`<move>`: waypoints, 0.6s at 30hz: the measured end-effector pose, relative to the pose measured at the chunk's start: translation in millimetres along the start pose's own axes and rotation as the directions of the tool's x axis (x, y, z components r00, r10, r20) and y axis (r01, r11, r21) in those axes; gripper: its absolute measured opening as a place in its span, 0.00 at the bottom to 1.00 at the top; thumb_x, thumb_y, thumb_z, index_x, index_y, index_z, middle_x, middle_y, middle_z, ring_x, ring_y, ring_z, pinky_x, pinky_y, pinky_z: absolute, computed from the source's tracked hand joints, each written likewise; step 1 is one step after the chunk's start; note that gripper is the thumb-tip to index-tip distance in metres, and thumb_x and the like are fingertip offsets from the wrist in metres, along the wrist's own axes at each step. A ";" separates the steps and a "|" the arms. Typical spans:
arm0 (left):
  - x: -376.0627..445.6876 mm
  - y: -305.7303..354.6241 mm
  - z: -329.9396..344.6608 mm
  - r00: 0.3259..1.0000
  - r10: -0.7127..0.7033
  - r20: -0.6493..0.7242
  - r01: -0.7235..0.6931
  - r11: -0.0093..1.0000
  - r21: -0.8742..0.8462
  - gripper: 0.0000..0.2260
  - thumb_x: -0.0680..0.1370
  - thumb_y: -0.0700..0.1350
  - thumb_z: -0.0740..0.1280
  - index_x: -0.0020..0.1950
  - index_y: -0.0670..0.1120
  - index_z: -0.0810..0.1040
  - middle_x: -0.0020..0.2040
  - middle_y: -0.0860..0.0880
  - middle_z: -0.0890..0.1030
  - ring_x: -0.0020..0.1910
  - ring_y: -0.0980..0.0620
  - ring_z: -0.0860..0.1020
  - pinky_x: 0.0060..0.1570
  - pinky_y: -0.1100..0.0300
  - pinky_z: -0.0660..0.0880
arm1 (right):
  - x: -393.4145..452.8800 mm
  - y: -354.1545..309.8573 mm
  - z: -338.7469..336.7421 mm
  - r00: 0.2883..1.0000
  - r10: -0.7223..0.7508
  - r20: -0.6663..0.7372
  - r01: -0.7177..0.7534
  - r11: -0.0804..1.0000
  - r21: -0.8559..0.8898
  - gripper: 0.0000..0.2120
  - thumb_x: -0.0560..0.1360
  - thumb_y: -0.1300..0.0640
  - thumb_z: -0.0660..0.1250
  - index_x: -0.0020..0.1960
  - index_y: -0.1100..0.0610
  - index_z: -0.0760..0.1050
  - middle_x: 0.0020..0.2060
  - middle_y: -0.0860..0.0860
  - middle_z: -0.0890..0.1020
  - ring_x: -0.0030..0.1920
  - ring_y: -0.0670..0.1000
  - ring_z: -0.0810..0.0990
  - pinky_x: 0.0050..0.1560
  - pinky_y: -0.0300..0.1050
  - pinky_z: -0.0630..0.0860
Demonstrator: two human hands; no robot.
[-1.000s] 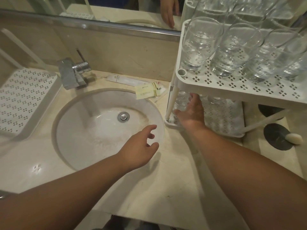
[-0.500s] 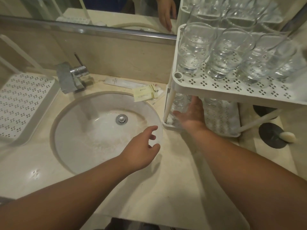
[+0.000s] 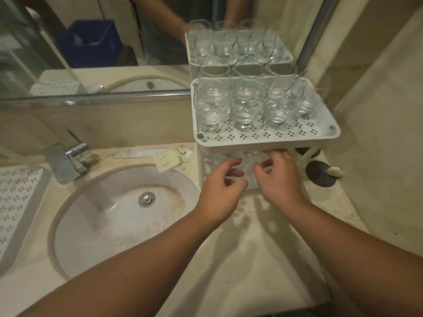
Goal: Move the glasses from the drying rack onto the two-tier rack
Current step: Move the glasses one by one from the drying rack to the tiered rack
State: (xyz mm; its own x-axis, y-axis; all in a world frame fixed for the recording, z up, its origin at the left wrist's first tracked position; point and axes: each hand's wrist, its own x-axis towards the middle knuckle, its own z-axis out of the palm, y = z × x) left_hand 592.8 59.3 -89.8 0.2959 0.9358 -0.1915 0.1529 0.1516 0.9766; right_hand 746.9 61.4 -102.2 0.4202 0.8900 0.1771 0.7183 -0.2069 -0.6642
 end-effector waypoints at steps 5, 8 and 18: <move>0.3 31.9 14.8 0.995 0.074 0.069 -0.063 0.986 -0.156 0.17 0.71 0.50 0.65 0.59 0.51 0.80 0.50 0.46 0.83 0.47 0.51 0.80 0.47 0.61 0.73 | -6.7 -13.7 -40.2 0.995 -0.036 -0.095 0.045 0.994 0.101 0.07 0.74 0.58 0.68 0.50 0.49 0.77 0.44 0.45 0.79 0.37 0.42 0.77 0.38 0.31 0.69; 3.0 47.1 20.7 0.989 0.115 0.089 -0.097 0.978 -0.187 0.15 0.71 0.48 0.65 0.57 0.52 0.80 0.50 0.45 0.83 0.45 0.51 0.80 0.43 0.64 0.72 | 4.7 -26.6 -60.3 0.973 -0.084 -0.217 0.126 0.974 0.186 0.07 0.74 0.60 0.68 0.48 0.48 0.76 0.37 0.46 0.79 0.36 0.45 0.77 0.37 0.31 0.70; 11.4 85.2 27.9 0.978 0.192 0.085 -0.175 0.968 -0.180 0.17 0.71 0.49 0.66 0.60 0.54 0.78 0.47 0.51 0.83 0.44 0.52 0.82 0.40 0.66 0.73 | 103.4 -37.5 -108.5 0.983 -0.023 -0.184 0.015 0.999 -0.043 0.26 0.74 0.59 0.70 0.70 0.52 0.69 0.68 0.53 0.70 0.64 0.52 0.72 0.56 0.37 0.65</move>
State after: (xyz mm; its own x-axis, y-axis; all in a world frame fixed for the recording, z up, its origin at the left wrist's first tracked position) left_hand 635.5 74.0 -11.5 0.3990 0.9169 -0.0080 -0.0733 0.0406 0.9965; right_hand 823.6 117.1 19.9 0.4983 0.8047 0.3227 0.7480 -0.2108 -0.6294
